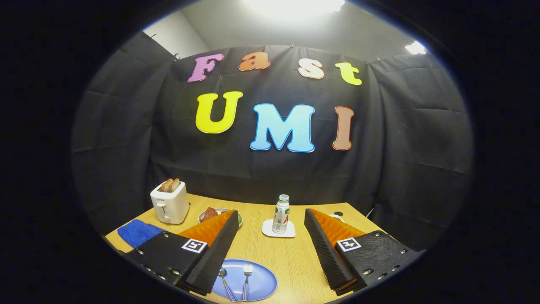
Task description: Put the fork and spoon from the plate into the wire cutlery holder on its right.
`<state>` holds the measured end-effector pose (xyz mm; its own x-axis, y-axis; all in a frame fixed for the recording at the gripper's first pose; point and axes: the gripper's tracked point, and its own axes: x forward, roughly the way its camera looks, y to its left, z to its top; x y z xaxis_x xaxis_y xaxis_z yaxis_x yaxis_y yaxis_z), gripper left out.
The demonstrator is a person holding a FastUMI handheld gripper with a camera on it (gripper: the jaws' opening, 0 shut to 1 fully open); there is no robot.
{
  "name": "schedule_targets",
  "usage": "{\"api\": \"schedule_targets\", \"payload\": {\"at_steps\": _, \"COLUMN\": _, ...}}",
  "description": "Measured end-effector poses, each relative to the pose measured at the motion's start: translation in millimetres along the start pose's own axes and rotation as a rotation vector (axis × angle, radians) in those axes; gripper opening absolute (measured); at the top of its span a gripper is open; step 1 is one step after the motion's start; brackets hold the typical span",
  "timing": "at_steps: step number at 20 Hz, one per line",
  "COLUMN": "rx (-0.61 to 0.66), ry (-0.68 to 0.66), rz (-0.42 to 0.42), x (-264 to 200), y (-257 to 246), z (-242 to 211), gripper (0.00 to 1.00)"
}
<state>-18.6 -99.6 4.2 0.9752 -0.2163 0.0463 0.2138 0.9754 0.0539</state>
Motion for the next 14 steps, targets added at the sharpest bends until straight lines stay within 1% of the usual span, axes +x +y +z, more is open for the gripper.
{"api": "schedule_targets", "payload": {"at_steps": 6, "rx": -0.038, "ry": 0.056, "rz": 0.019, "x": 2.1, "y": 2.6, "z": -20.0, "gripper": 0.96}}
{"api": "schedule_targets", "payload": {"at_steps": 9, "rx": -0.045, "ry": 0.134, "rz": 0.044, "x": 3.9, "y": 8.6, "z": -45.1, "gripper": 0.97}}
{"api": "schedule_targets", "payload": {"at_steps": 14, "rx": -0.094, "ry": 0.264, "rz": 0.103, "x": 9.0, "y": 24.1, "z": -93.3, "gripper": 0.96}}
